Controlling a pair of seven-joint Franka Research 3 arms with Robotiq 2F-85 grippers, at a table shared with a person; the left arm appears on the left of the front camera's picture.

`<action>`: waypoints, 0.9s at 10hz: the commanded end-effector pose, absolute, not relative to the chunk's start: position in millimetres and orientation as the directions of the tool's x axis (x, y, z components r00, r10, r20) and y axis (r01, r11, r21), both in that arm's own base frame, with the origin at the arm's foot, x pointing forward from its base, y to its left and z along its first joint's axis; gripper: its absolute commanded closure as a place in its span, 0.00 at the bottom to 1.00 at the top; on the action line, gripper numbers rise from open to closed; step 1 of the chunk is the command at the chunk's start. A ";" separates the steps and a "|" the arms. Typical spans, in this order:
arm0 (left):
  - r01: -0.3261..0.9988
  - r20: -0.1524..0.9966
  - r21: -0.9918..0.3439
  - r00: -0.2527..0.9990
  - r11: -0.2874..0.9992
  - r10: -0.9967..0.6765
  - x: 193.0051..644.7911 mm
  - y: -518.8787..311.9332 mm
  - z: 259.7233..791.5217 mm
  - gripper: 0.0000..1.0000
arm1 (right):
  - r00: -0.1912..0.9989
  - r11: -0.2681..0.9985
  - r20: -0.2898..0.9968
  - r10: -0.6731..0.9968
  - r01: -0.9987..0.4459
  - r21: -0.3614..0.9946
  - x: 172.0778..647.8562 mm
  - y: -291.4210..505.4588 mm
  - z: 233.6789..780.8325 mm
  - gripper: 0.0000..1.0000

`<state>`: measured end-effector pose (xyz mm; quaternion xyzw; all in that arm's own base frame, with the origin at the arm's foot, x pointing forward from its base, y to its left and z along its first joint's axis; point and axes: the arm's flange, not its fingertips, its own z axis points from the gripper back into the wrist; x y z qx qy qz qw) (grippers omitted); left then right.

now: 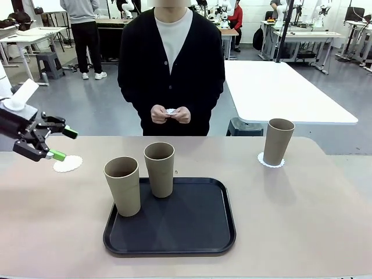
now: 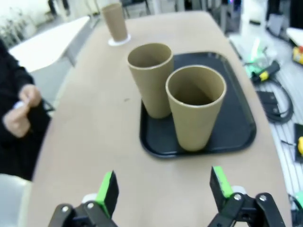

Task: Place coasters on the table and set cups on them.
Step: Take one Reusable plastic cup from the Flat Tray and place it on a coaster set by the human.

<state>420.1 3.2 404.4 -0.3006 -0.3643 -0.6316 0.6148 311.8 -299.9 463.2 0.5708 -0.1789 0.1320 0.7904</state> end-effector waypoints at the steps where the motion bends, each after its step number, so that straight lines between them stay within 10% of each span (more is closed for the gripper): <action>1: 0.998 0.838 -0.061 0.066 0.029 -0.541 421.3 3.9 380.9 0.00 | 0.898 0.309 0.440 0.006 -0.420 0.853 311.3 -299.8 463.4 0.00; 9: 0.993 0.890 -0.100 0.065 -0.055 -0.451 403.8 -13.6 364.4 0.00 | 0.898 0.309 0.440 0.006 -0.420 0.853 311.3 -299.8 463.4 0.00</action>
